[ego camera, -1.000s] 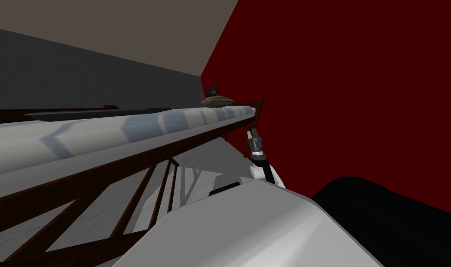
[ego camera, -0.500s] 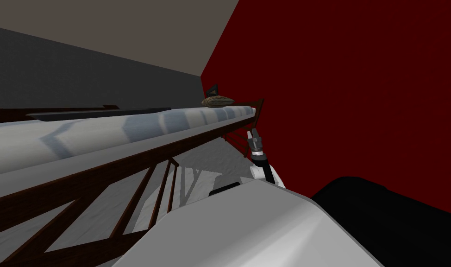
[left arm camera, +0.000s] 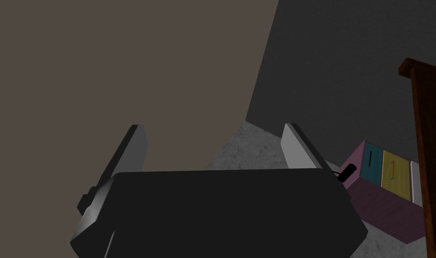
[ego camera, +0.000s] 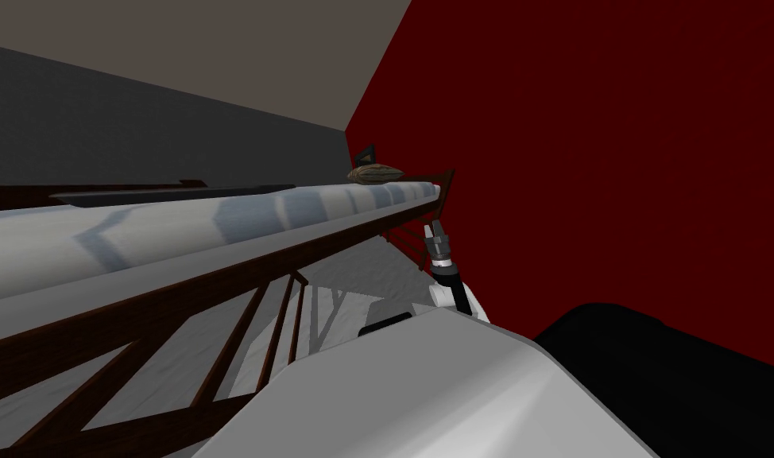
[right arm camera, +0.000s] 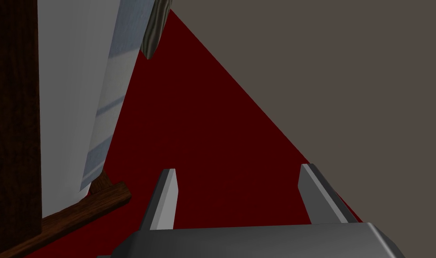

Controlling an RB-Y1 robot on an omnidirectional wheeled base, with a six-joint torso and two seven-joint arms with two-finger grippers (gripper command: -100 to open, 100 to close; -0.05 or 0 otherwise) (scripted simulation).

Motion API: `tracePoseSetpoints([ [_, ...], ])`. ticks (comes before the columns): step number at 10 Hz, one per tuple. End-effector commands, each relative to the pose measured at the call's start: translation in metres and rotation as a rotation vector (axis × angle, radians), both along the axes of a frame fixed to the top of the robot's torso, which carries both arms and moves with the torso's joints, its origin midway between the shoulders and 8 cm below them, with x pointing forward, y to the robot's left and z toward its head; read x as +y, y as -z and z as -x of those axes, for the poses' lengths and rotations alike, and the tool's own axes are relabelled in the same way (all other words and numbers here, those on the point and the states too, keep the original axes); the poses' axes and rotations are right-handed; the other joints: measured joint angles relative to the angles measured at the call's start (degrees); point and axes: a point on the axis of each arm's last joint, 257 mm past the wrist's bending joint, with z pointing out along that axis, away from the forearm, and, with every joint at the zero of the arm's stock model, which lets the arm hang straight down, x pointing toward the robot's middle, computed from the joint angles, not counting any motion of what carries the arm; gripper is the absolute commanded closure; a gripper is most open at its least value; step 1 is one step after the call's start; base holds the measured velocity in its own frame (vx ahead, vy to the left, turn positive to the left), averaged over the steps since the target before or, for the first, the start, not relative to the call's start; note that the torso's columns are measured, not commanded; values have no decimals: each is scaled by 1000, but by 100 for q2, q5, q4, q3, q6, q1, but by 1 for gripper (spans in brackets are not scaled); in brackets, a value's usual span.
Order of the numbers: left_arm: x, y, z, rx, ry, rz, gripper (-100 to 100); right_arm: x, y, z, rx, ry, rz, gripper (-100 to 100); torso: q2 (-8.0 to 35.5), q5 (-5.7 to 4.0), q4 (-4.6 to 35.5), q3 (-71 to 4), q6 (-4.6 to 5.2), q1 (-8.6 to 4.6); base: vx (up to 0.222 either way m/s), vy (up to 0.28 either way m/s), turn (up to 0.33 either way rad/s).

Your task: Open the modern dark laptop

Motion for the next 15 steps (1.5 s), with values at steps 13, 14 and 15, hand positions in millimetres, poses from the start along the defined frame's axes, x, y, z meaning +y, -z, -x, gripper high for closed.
tracePoseSetpoints([
  [13, -65, 37, -89, 192, 195, 46, -100, 0, 0, 0, 0, 0, 0, 0, -6, 4, -2, -4, 1, 15, 3, 10, 7],
  [14, -63, 49, -99, 229, 188, 74, -100, 0, 0, 0, 0, 0, 0, 0, -5, 3, -2, -4, 2, 7, 2, 5, -3],
  [15, -69, 53, -104, 243, 216, 109, -100, 0, 0, 0, 0, 0, 0, 0, -3, -1, -2, -2, 1, -1, 0, 0, 0],
])
